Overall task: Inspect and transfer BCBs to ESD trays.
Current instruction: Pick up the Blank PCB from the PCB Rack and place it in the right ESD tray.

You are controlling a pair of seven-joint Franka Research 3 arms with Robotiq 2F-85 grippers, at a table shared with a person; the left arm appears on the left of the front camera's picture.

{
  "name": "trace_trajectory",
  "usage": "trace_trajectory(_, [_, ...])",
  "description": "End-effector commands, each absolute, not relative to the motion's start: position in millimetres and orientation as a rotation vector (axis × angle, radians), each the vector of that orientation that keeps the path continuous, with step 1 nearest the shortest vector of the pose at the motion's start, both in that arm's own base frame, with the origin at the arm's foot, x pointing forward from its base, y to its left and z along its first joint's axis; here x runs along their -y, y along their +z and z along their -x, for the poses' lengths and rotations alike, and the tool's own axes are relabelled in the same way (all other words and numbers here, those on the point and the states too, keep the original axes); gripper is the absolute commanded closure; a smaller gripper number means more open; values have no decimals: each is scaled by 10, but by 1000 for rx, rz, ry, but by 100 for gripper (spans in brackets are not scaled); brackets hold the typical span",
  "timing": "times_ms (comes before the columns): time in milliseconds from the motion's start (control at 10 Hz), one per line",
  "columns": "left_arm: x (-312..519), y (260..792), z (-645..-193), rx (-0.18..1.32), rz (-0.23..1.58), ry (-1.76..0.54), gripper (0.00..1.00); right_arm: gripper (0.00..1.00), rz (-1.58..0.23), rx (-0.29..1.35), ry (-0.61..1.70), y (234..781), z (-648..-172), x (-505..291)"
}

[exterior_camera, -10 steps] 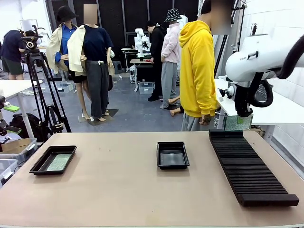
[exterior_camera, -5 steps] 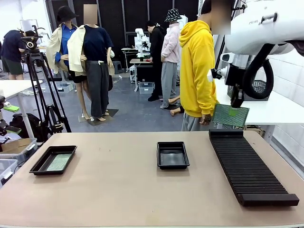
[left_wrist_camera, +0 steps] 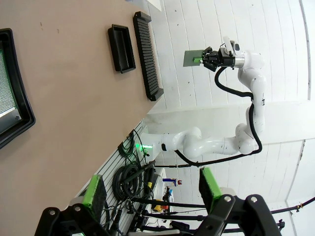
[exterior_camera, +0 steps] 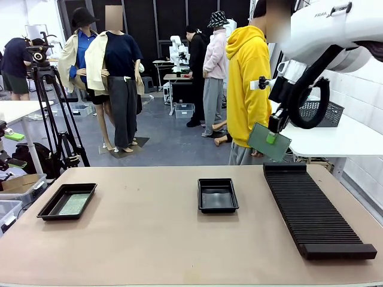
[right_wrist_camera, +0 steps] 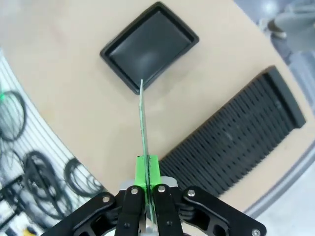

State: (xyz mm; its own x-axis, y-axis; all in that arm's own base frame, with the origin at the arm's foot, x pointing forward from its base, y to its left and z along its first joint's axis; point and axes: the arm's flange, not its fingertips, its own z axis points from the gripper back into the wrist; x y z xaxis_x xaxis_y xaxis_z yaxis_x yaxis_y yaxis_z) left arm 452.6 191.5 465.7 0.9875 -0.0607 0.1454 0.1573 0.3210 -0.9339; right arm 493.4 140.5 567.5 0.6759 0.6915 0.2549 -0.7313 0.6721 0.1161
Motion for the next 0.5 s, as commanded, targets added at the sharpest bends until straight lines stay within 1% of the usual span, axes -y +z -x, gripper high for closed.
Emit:
trace_trajectory(0, [-1924, 4665, -4523, 95, 1227, -141, 0, 100, -255, 215, 632, 5524, -5019, -1670])
trace_trajectory(100, [-1924, 4665, -4523, 95, 1227, -141, 0, 100, -293, 202, 532, 5457, -5091, -1758])
trace_trajectory(300, [-1924, 4665, -4523, 95, 1227, -141, 0, 100, -430, 175, 387, 5308, -5214, -1920])
trace_trajectory(400, [-1924, 4665, -4523, 95, 1227, -141, 0, 100, -439, 177, 310, 5231, -5263, -1981])
